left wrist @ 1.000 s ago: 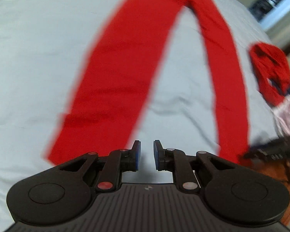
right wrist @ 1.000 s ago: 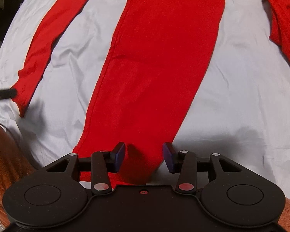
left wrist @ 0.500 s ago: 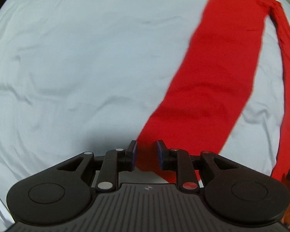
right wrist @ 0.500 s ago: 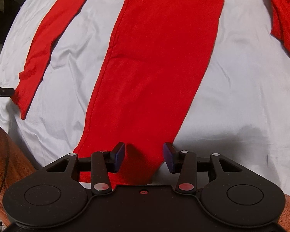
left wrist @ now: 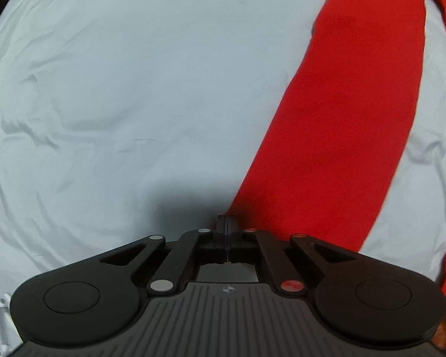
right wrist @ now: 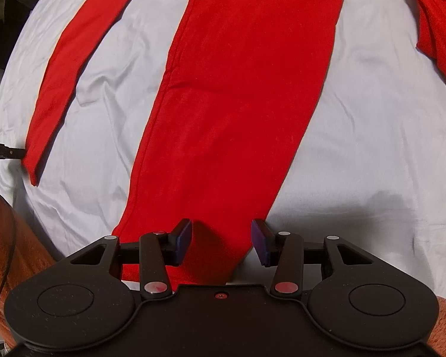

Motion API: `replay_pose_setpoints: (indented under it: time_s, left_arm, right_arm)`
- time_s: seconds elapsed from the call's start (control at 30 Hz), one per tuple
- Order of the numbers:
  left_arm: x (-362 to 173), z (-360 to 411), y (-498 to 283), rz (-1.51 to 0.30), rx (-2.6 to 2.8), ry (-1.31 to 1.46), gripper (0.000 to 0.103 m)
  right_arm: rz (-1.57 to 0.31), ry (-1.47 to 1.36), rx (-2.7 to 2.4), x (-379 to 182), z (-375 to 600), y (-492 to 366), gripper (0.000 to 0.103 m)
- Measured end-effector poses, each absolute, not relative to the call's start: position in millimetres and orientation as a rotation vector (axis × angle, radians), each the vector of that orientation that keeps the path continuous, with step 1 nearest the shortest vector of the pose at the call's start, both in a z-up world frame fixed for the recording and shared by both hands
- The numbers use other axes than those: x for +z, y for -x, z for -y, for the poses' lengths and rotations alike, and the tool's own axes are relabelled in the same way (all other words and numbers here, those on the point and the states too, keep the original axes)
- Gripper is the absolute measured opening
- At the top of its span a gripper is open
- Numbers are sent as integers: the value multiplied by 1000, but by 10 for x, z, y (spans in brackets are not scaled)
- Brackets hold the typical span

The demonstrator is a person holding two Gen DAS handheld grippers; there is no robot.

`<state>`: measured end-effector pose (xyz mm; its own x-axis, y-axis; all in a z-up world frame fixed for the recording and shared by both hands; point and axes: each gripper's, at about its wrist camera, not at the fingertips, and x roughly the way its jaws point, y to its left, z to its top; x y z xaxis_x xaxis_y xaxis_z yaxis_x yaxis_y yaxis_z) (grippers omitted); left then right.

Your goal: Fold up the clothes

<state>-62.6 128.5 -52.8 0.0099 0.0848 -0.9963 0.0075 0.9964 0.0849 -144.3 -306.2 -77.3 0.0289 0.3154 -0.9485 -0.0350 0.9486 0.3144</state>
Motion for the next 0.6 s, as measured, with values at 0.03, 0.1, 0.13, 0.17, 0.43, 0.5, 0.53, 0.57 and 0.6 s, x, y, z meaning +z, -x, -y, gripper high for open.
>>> replay_pose_setpoints:
  time_s: [0.03,0.1,0.13,0.17,0.43,0.5,0.53,0.57,0.6]
  left_arm:
    - [-534,-1284,636,-1566,74,-96,1]
    - [-547,-1301,658,-1580,100,-126,1]
    - [-535,-1330,665,-1580,107,-109,1]
    - [-517,-1355,672,-1575,111,-87,1]
    - [-114,-1382,781,-1343,54,2,7]
    - [-3,-1342,831,-1279,34,44,13]
    - [56,-1299,864,-1242,20,61,15]
    - [116,-1256,898,-1204,6,78,17]
    - [175,-1214,932,-1166,-7,95,18]
  right_arm:
    - [-1521,-228,273,-770,3065,1447,43]
    - [-1522,-227,272,-769,3059,1453,44]
    - [-1523,-227,272,-769,3056,1456,44]
    - [-1523,-228,272,-766,3054,1457,44]
    - [-1462,-252,262,-688,3107,1484,45]
    - [-1422,-243,256,-639,3106,1499,45]
    - [-1391,-232,250,-600,3098,1511,46]
    - [-1373,-224,245,-578,3093,1517,49]
    - [-1349,-211,239,-548,3082,1525,51]
